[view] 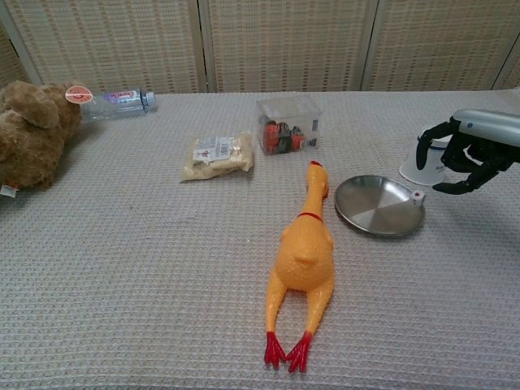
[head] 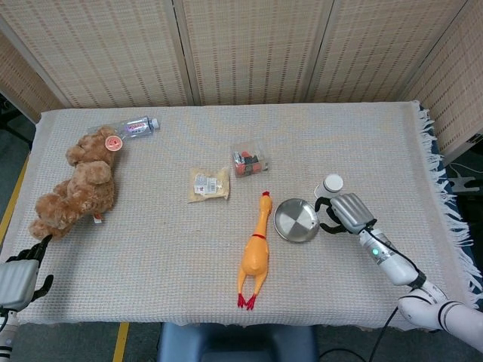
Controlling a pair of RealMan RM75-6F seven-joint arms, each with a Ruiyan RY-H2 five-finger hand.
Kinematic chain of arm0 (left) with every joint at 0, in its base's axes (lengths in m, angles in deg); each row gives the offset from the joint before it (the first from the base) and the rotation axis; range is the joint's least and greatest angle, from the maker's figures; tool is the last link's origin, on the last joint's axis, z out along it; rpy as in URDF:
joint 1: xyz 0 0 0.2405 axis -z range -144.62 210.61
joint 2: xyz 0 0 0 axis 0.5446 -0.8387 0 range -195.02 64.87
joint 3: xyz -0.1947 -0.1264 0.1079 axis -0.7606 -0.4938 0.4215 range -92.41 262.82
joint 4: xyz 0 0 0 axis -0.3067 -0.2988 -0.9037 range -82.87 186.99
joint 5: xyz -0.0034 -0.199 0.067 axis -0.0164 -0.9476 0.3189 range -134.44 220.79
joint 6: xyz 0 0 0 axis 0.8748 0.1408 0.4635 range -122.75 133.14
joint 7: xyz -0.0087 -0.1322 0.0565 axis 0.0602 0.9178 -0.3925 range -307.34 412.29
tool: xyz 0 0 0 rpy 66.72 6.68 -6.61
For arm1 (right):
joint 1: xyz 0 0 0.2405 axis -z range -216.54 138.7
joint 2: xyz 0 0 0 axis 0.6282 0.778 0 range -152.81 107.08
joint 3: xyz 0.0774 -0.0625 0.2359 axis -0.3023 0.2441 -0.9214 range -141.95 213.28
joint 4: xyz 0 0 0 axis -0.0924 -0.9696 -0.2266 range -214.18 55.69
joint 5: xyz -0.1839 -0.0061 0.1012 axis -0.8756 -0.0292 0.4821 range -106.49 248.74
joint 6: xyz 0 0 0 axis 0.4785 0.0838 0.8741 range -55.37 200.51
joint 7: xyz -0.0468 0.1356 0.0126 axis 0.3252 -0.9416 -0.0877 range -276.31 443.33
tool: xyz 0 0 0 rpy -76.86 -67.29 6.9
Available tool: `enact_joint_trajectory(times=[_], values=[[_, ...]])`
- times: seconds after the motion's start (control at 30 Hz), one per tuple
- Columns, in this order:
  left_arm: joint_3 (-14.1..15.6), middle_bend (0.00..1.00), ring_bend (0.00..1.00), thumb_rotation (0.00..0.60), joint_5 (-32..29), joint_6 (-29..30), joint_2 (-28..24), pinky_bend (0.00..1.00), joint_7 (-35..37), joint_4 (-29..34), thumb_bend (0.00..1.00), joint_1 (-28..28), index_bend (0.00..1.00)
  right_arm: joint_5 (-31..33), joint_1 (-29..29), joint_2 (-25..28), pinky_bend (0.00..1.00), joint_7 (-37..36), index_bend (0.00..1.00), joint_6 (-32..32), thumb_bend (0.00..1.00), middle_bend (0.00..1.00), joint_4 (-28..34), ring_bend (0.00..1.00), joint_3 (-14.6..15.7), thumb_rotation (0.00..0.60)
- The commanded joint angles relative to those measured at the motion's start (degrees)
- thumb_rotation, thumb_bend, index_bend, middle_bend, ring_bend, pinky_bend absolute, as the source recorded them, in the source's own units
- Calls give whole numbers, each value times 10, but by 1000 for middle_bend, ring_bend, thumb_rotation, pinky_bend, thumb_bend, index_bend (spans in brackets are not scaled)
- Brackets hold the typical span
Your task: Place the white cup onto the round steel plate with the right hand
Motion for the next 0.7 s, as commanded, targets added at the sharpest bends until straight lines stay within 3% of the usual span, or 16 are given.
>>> enact_joint_trajectory(times=[0.03, 0.17, 0.33, 0.5, 0.7], values=[[0, 191, 257, 600, 1, 1, -1, 417, 0, 1, 372, 0, 7, -22, 4, -9, 958, -42, 376, 29, 128, 842, -24, 630, 9, 600], [1, 191, 257, 600, 2, 0, 0, 417, -1, 1, 371, 0, 7, -28, 7, -11, 855, -63, 319, 48, 123, 569, -43, 436, 10, 600], [1, 191, 257, 600, 0, -2, 1, 417, -4, 1, 372, 1, 7, -13, 14, -43, 574, -31, 312, 85, 122, 349, -102, 138, -11, 600], [2, 191, 257, 600, -1, -3, 1, 417, -5, 2, 372, 2, 7, 4, 9, -79, 367, -42, 306, 100, 121, 240, -164, 15, -32, 600], [2, 191, 258, 600, -2, -4, 0, 418, -4, 2, 373, 2, 7, 13, 2, -103, 248, -62, 306, 84, 121, 198, -219, 0, -34, 600]])
